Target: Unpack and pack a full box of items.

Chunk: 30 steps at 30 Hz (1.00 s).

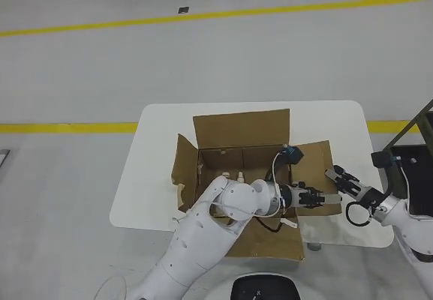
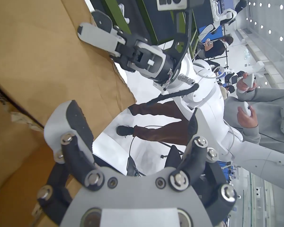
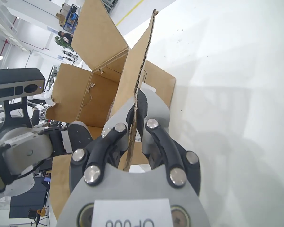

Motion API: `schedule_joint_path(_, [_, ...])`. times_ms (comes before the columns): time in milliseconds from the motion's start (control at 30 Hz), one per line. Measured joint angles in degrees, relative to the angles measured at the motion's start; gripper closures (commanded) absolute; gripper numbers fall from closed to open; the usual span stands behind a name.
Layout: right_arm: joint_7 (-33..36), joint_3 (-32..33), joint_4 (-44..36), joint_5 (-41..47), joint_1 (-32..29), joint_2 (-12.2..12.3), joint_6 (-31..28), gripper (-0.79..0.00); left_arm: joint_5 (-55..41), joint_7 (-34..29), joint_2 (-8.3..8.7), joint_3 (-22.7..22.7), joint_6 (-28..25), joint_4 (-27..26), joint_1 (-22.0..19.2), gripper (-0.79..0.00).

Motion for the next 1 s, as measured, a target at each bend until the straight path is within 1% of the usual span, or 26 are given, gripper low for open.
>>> schedule_joint_path(67, [-0.2, -0.2, 0.3, -0.2, 0.1, 0.0, 0.0, 0.000, -0.4, 0.5, 0.62, -2.6, 0.7, -2.1, 1.1, -0.785])
schedule_joint_path(100, [-0.2, -0.3, 0.4, -0.3, 0.1, 0.0, 0.0, 0.000, 0.1, 0.5, 0.95, -3.7, 0.9, -3.2, 1.7, -0.770])
schedule_joint_path(133, [-0.3, -0.3, 0.5, -0.5, 0.1, 0.0, 0.1, 0.000, 0.9, 0.7, 1.44, -5.3, 1.4, -4.7, 2.6, -0.693])
schedule_joint_path(167, [-0.4, -0.3, 0.5, -0.7, 0.1, 0.0, 0.1, 0.000, 1.5, 0.8, 1.82, -6.6, 1.9, -6.0, 3.4, -0.529])
schedule_joint_path(200, [-0.5, -0.3, 0.6, -0.7, 0.1, 0.0, 0.1, 0.000, 2.3, 1.0, 2.21, -8.0, 2.4, -7.4, 4.2, -0.416])
schedule_joint_path(233, [-0.6, -0.3, 0.6, -0.7, 0.1, 0.0, 0.0, 0.000, 3.6, 1.1, 2.74, -9.8, 3.1, -9.5, 5.5, -0.385])
schedule_joint_path(267, [-0.7, -0.4, 0.6, -0.7, 0.1, 0.1, 0.0, 0.000, 4.4, 1.2, 3.14, -11.1, 3.6, -11.1, 6.4, -0.249])
schedule_joint_path(300, [-0.7, -0.4, 0.6, -0.6, 0.1, 0.1, -0.1, 0.000, 5.7, 1.0, 3.54, -12.3, 3.9, -12.8, 7.3, -0.037])
schedule_joint_path(333, [-0.8, -0.4, 0.6, -0.6, 0.1, 0.1, -0.2, 0.000, 8.3, 0.6, 4.11, -13.7, 4.0, -14.9, 8.3, 0.000])
schedule_joint_path(433, [-1.0, -0.5, 0.4, -0.4, 0.1, 0.1, -0.5, 0.000, 14.4, -0.4, 5.22, -16.6, 4.9, -19.7, 10.8, 0.000])
schedule_joint_path(533, [-1.0, -0.8, 0.2, -0.6, 0.1, 0.1, -0.7, 0.000, 21.5, -2.3, 6.25, -18.4, 2.9, -23.2, 12.4, 0.000])
schedule_joint_path(600, [-1.1, -0.9, 0.1, -0.8, 0.1, 0.1, -0.7, 0.000, 24.3, -2.6, 6.68, -19.7, 3.6, -24.3, 13.6, 0.000])
schedule_joint_path(733, [-1.2, -1.3, -0.2, -2.4, 0.0, 0.2, -1.3, 0.000, 31.6, -5.9, 7.84, -21.0, 4.7, -26.3, 15.9, 0.000])
schedule_joint_path(867, [-1.8, -1.3, -0.1, -2.6, -0.5, 0.2, -1.3, 0.000, 42.8, -8.6, 8.96, -21.8, -0.3, -27.7, 17.9, 0.000])
schedule_joint_path(1000, [-2.3, -1.0, 0.0, -2.7, -0.9, 0.2, -1.3, 0.000, 49.9, -9.4, 9.73, -23.6, -2.0, -28.8, 19.6, 0.000])
